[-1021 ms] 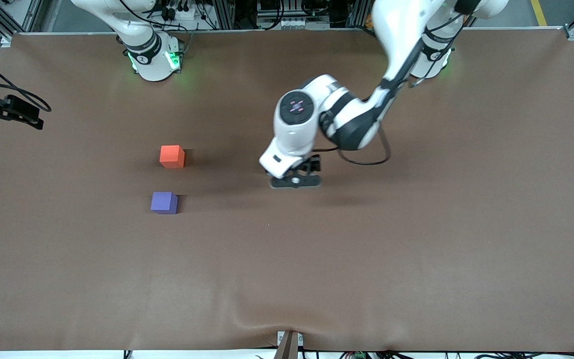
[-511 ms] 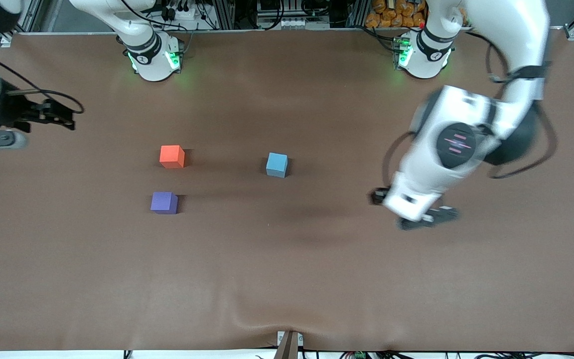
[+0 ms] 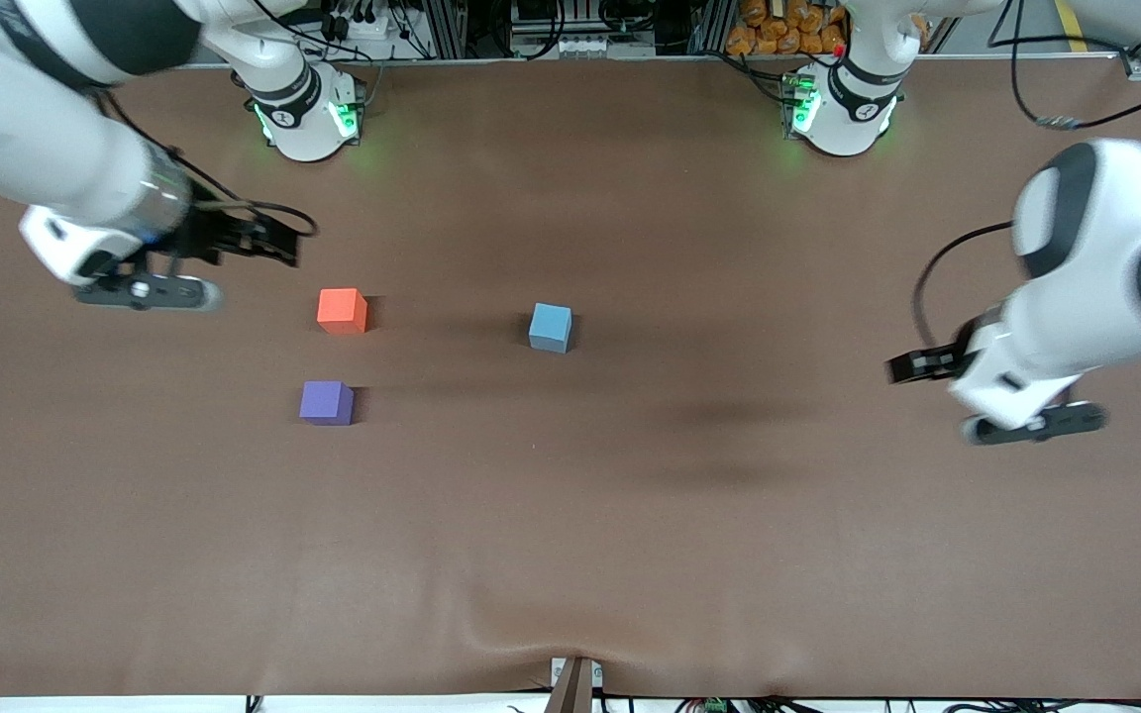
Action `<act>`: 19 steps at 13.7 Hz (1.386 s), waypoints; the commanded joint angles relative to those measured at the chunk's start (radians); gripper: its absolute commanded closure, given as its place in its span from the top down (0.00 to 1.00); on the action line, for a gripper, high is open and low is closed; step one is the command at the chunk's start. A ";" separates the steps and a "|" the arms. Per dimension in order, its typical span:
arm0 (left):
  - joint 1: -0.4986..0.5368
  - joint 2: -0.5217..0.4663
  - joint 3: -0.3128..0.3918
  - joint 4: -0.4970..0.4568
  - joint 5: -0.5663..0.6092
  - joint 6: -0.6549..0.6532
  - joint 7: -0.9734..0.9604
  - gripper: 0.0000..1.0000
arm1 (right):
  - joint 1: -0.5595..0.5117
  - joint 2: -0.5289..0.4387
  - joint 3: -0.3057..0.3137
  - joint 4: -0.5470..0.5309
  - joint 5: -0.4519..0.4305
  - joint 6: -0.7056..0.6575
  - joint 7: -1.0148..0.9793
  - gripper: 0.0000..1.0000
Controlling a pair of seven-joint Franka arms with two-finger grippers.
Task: Place blue block between orange and purple blocks
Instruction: 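Reach the right gripper over the light blue block and lower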
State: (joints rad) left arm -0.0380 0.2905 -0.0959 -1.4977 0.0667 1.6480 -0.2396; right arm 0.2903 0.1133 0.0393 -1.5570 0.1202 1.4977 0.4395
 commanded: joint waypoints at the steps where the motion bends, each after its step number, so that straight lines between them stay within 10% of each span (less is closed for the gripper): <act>1: 0.014 -0.130 0.025 -0.137 0.007 0.003 0.065 1.00 | 0.114 0.051 -0.007 -0.008 0.018 0.045 0.137 1.00; 10: -0.080 -0.269 0.130 -0.251 -0.001 0.016 0.154 1.00 | 0.334 0.241 -0.010 -0.141 0.138 0.443 0.219 1.00; 19: 0.001 -0.389 0.010 -0.173 -0.039 -0.086 0.166 1.00 | 0.432 0.351 -0.015 -0.272 0.113 0.774 0.280 1.00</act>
State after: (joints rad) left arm -0.0583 -0.1141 -0.0796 -1.7067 0.0447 1.6091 -0.0973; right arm 0.7154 0.4562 0.0397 -1.8264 0.2443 2.2516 0.7017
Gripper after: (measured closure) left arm 0.000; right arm 0.000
